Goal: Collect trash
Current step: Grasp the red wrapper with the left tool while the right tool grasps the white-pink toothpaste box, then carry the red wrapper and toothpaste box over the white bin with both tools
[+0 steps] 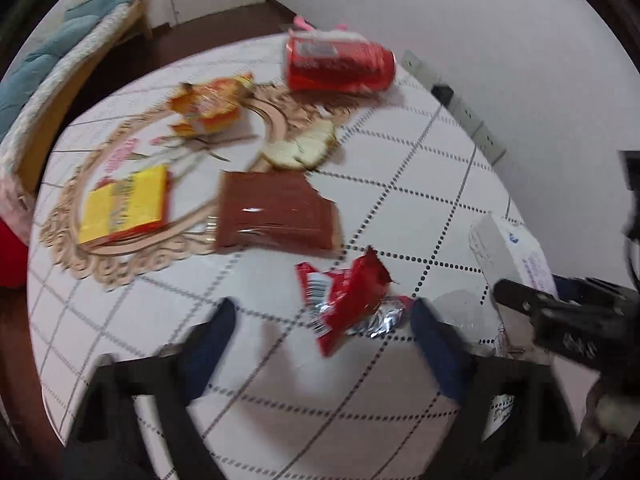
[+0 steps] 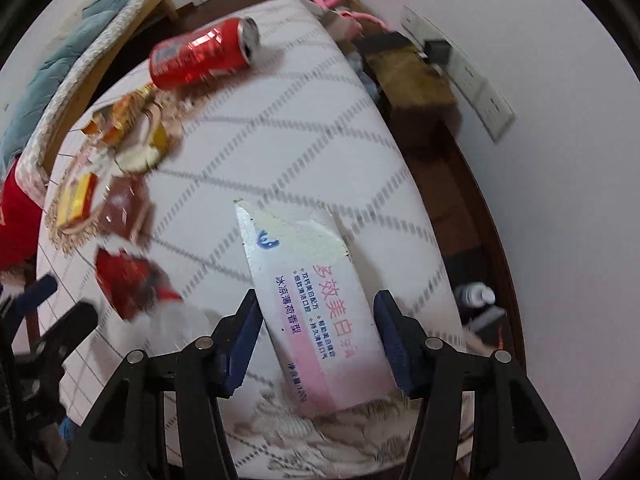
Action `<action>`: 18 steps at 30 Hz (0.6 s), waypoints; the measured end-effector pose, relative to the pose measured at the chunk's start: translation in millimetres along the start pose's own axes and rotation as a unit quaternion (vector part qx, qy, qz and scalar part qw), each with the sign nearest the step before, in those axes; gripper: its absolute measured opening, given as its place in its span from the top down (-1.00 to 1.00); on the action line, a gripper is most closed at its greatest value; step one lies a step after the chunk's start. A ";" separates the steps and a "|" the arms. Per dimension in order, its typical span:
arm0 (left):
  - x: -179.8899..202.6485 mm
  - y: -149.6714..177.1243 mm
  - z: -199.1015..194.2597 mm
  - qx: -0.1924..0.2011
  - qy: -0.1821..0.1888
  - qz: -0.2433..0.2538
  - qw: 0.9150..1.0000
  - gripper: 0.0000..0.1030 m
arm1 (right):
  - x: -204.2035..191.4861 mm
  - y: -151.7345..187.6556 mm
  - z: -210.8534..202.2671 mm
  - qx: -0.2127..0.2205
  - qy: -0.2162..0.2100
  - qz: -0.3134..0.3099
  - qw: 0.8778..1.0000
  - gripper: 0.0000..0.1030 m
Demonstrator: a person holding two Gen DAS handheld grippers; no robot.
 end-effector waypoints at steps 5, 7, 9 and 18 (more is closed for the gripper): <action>2.9 -4.1 1.9 0.004 -0.007 -0.009 1.000 0.70 | 3.1 13.5 -9.6 0.012 -0.003 0.003 1.000 -0.04; 3.1 -5.3 -10.3 0.017 -0.022 -0.005 1.000 0.72 | 1.9 15.9 -17.0 0.022 -0.001 0.001 1.000 -0.04; -1.3 -4.5 -27.9 0.033 -0.045 -0.005 0.998 0.73 | -1.0 17.8 -27.5 0.032 -0.010 0.007 0.999 -0.04; -53.5 21.1 -118.8 0.071 -0.090 -0.078 0.990 0.73 | -38.4 31.6 -95.5 0.091 -0.060 0.020 0.994 -0.04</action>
Point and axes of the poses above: each gripper's, at about its wrist camera, not at the fingertips, and z roughly the way its jaws point, x to its right, y to its underside, the point moved 5 cm from there along z, roughly the way its jaws point, and after that the axes turned 9 degrees about x, right-handed, at the moved point
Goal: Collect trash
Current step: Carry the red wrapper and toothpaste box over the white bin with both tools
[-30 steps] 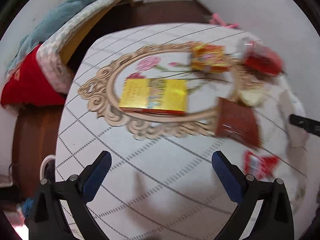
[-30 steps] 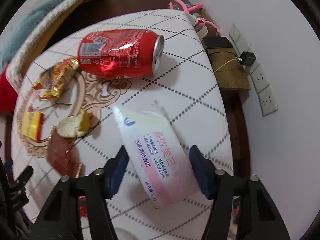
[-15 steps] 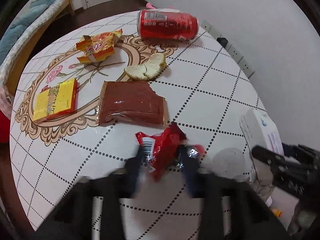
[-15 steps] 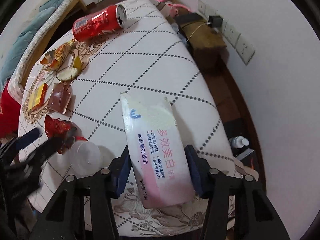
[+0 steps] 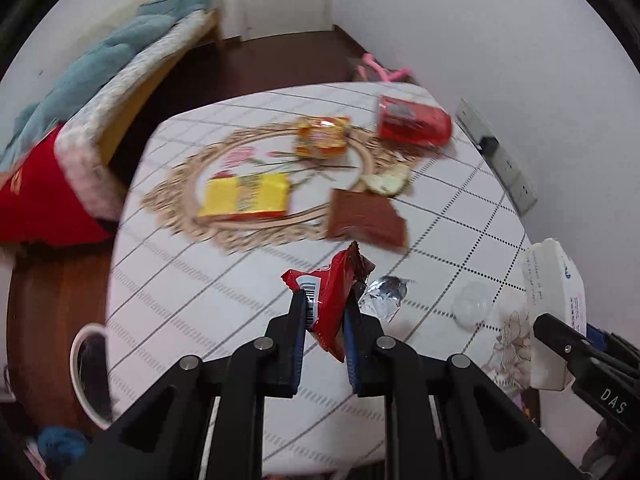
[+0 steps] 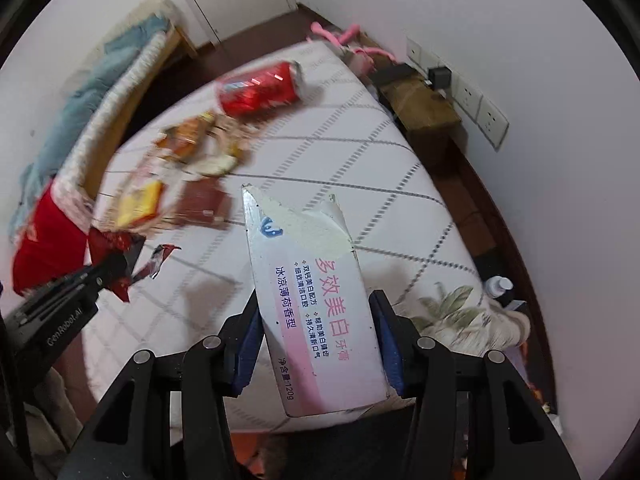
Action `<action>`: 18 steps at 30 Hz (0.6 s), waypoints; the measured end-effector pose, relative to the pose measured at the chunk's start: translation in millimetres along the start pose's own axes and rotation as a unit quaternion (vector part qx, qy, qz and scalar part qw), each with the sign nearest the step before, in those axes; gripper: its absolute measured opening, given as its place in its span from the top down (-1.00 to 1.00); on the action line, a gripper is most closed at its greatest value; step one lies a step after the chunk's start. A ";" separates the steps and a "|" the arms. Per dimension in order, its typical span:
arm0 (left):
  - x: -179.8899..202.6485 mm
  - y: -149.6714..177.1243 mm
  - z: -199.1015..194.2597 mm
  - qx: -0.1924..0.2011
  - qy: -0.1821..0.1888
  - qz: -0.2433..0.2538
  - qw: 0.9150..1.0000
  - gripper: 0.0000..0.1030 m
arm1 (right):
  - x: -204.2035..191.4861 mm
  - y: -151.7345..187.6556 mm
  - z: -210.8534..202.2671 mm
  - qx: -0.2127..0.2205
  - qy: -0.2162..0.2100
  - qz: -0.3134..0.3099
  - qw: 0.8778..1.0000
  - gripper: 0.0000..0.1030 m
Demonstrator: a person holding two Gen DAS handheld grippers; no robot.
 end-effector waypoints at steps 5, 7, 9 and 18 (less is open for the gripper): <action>-49.6 -2.6 -49.7 0.021 -0.024 -0.023 0.999 0.73 | -34.0 6.2 -37.5 0.019 -0.039 0.008 0.999 -0.04; -75.4 -5.4 -72.0 0.033 -0.039 -0.031 0.998 0.73 | -50.7 8.3 -48.7 0.023 -0.051 0.004 0.998 -0.04; -98.3 -8.7 -88.8 0.045 -0.052 -0.040 0.997 0.73 | -73.1 9.9 -59.6 0.026 -0.067 -0.002 0.997 -0.04; -221.7 -9.0 -144.7 0.089 -0.112 -0.096 0.985 0.73 | -201.6 14.1 -75.4 0.017 -0.130 -0.067 0.989 -0.04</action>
Point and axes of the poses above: each gripper's, at about its wrist camera, not at the fingertips, and z roughly the way its jaws point, x to its right, y to its underside, the point moved 5 cm from there along z, roughly the way its jaws point, and after that the axes turned 9 degrees about x, right-handed, at the moved point
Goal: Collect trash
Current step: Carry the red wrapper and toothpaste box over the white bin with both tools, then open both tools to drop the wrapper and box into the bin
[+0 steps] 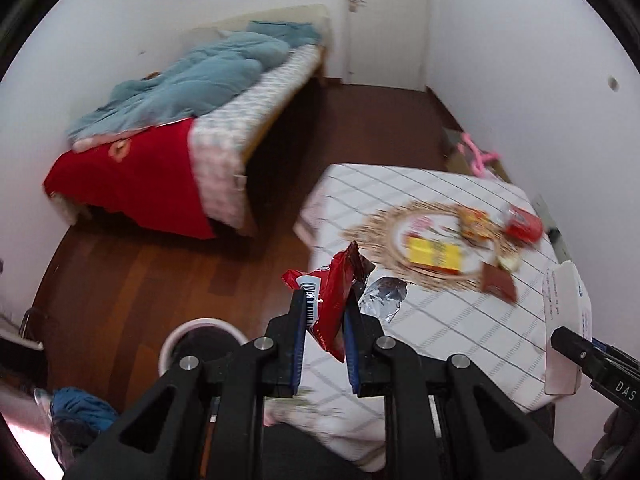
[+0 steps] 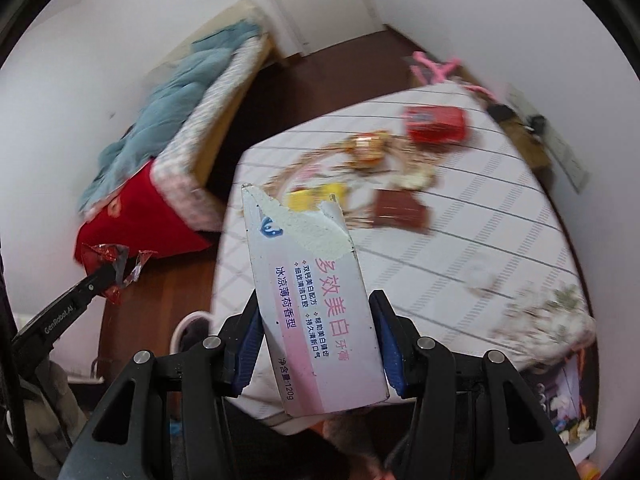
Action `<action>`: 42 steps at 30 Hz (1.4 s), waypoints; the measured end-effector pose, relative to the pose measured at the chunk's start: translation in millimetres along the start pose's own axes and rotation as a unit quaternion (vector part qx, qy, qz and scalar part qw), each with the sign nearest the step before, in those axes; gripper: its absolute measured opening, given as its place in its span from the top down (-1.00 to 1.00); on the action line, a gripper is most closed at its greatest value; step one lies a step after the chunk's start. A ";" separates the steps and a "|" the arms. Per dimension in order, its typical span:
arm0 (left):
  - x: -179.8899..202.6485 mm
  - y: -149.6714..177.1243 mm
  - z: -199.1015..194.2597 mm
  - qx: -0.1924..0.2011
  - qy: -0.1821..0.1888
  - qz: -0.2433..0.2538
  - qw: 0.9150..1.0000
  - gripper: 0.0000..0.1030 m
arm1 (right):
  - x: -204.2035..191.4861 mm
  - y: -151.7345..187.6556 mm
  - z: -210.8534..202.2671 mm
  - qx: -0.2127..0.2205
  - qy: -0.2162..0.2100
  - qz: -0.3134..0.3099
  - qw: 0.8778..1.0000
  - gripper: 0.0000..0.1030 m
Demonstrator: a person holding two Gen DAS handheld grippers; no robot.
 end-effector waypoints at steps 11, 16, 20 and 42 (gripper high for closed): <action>-163.4 48.7 47.9 -0.052 -0.077 -0.091 0.992 0.73 | -202.9 47.8 114.8 -0.104 -0.090 -0.115 0.984 -0.04; -225.8 94.3 91.0 -0.101 -0.100 -0.141 0.980 0.73 | -264.5 100.2 196.9 -0.182 -0.103 -0.143 0.967 -0.04; -267.1 132.6 127.7 -0.142 -0.100 -0.186 0.967 0.72 | -287.1 144.0 263.0 -0.239 -0.090 -0.160 0.953 -0.04; -324.0 210.0 156.8 -0.211 -0.144 -0.232 0.938 -0.93 | -303.5 224.0 370.5 -0.316 -0.057 -0.184 0.929 -0.75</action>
Point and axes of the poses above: each gripper's, at about its wrist camera, not at the fingertips, and z roughly the way its jaws point, x to its right, y to its underside, the point moved 5 cm from there along z, roughly the way its jaws point, and after that the axes turned 9 degrees about x, right-handed, at the moved point
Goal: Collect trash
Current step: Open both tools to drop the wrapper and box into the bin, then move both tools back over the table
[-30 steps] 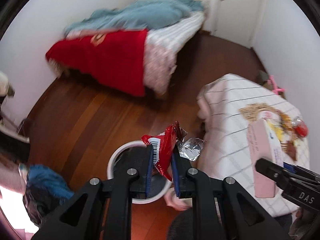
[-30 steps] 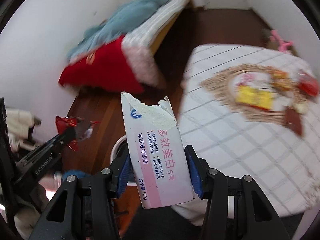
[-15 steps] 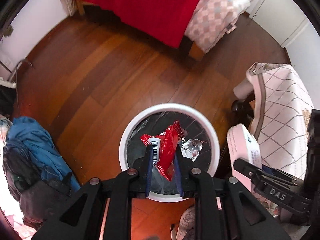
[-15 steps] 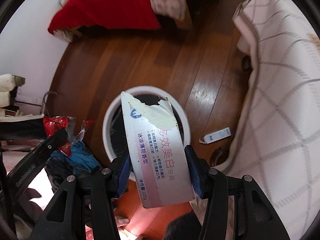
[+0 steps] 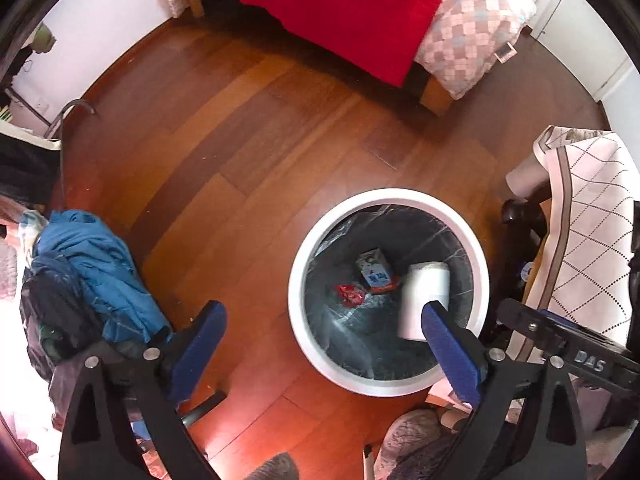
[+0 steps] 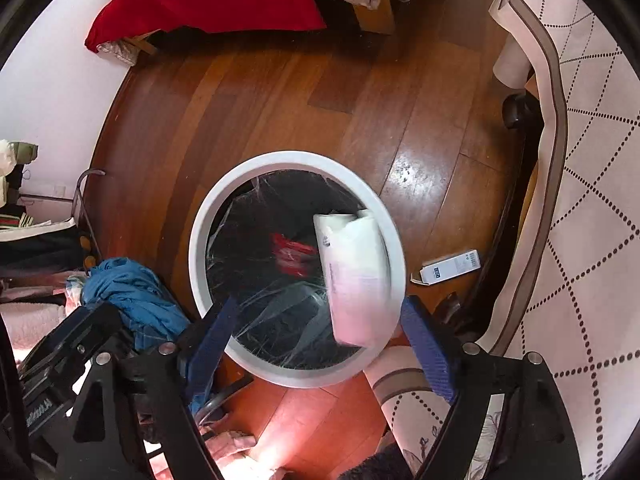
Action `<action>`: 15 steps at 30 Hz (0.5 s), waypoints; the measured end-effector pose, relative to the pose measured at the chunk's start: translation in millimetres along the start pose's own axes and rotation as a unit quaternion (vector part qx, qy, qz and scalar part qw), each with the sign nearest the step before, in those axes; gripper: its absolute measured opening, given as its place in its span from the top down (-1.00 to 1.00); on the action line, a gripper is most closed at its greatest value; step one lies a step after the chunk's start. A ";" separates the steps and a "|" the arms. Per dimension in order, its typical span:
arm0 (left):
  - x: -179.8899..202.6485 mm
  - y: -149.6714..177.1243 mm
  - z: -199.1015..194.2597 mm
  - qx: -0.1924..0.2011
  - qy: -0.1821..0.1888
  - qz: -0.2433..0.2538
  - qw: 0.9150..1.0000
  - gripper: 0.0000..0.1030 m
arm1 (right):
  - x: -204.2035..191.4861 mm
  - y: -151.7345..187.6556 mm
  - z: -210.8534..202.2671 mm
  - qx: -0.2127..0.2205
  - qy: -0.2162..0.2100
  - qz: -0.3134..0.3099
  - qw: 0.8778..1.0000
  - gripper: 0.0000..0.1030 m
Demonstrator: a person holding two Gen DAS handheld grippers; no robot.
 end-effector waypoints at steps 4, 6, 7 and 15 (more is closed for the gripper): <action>-5.8 3.8 -9.2 0.007 -0.017 0.006 1.000 -0.94 | -0.1 1.5 -6.8 0.007 0.014 -0.020 1.000 -0.96; -7.9 6.4 -15.9 0.012 -0.021 0.008 1.000 -0.94 | -1.1 5.0 -16.0 0.008 0.034 -0.040 0.999 -1.00; -7.8 7.0 -18.4 0.013 -0.022 0.009 1.000 -0.94 | -1.8 6.8 -20.9 0.010 0.043 -0.048 0.998 -1.00; -2.0 13.3 -49.6 0.038 -0.031 0.028 0.998 -0.94 | -8.6 18.9 -58.6 0.032 0.070 -0.092 0.993 -1.00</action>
Point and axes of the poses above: each gripper's, at about its wrist camera, not at the fingertips, and z roughly the way its jaws point, x to its right, y to its underside, the point moved 5 cm from there along z, roughly the way its jaws point, and after that the axes turned 9 degrees about x, right-handed, at the moved point
